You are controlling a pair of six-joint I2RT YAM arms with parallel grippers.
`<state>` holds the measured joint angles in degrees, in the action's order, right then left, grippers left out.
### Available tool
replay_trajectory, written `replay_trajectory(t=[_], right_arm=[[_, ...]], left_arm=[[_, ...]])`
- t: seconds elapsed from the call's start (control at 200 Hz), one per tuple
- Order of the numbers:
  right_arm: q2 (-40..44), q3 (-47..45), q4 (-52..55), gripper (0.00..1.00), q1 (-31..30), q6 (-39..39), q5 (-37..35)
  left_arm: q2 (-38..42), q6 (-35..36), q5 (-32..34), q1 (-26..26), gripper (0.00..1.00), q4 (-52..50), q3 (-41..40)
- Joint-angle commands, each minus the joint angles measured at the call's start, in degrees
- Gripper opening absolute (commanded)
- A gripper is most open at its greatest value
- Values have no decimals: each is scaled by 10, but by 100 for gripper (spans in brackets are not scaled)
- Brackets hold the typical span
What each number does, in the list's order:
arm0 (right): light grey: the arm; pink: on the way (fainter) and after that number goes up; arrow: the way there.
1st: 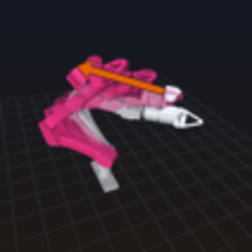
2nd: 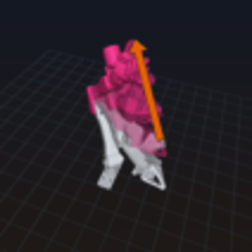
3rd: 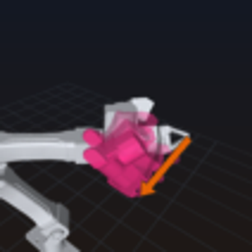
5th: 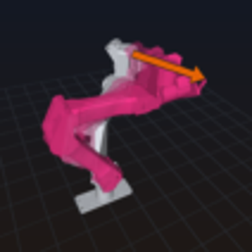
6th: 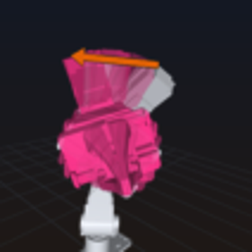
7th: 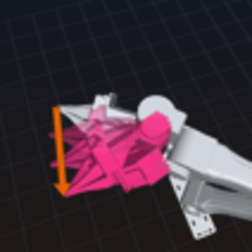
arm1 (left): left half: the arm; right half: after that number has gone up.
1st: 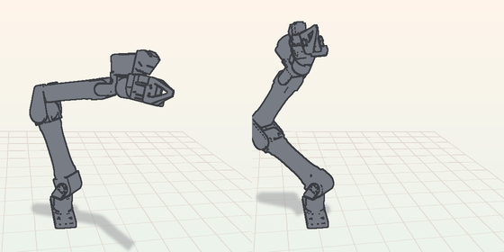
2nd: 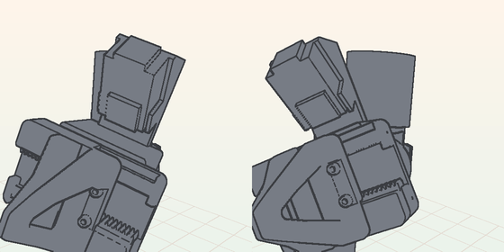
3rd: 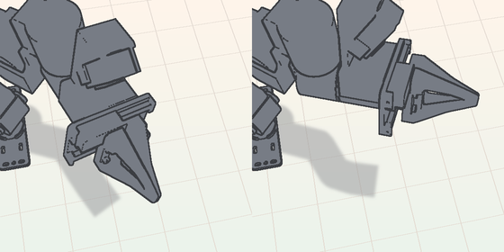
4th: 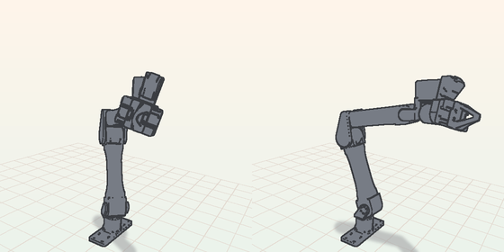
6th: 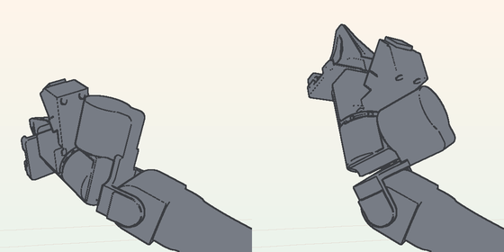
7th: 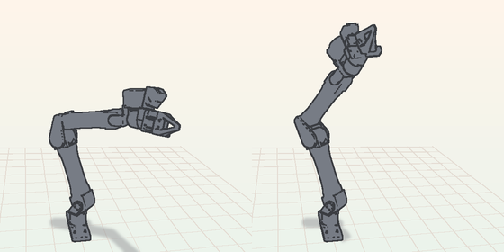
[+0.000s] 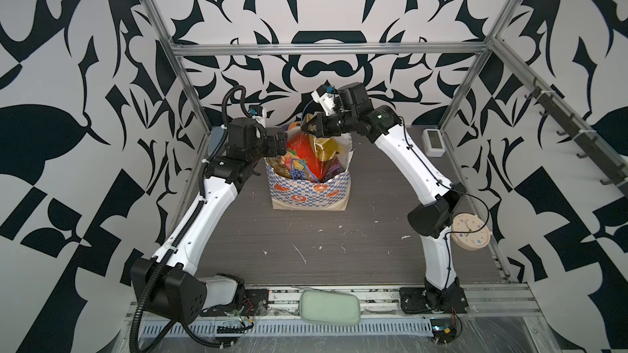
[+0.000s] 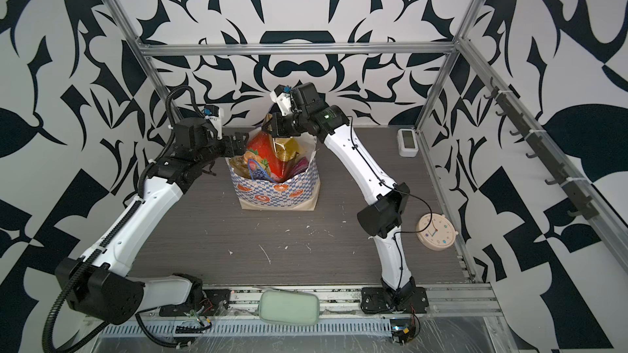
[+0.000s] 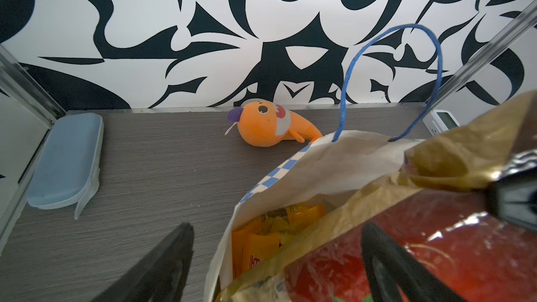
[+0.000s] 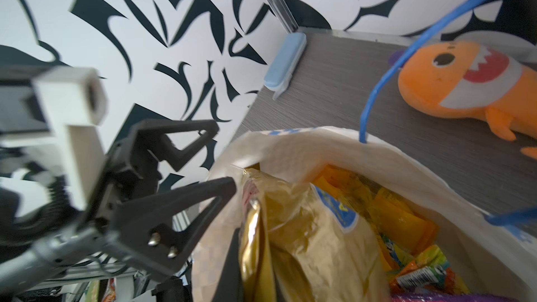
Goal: Take the snacks out of the paper bag
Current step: Pick up the snack from the paper bag.
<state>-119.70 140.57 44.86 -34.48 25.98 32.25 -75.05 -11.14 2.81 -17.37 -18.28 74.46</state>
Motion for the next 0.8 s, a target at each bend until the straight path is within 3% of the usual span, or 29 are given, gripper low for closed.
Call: replay_trajectory(t=[0.0,0.46,0.795], right_arm=[[56,58,-106,0,14,18,43],[58,148,-88,0,40,15,46],[75,166,-92,0,49,10,36]], left_arm=[[16,-9,6,0,93,9,-7],[41,-18,20,0,93,39,-20],[63,-20,43,0,95,60,-51]])
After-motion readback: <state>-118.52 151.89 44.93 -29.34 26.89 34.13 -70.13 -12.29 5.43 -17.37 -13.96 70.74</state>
